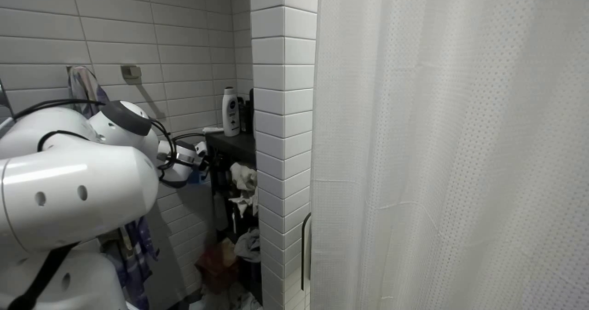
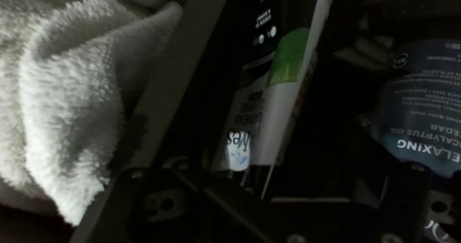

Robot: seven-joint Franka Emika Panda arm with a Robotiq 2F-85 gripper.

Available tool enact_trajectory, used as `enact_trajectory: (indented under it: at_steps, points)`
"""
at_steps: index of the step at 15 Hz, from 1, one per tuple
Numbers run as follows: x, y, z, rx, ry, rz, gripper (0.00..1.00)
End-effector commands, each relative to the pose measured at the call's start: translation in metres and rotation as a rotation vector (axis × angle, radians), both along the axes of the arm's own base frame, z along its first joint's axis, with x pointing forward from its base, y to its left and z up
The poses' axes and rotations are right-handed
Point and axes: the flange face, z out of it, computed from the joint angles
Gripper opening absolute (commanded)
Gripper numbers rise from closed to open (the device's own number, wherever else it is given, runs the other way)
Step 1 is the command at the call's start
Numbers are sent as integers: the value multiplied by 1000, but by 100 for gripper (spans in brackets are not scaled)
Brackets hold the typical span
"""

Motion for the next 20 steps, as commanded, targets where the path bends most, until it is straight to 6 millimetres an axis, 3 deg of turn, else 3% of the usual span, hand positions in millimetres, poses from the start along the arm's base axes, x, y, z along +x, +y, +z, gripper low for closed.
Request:
enact_trajectory:
  at_steps: [1,11,20]
  points:
    - [-3,-7,3,-23,54,-63,100]
    - [-10,-4,13,-3,88,-85,100]
    - [-32,-3,35,47,112,-70,100]
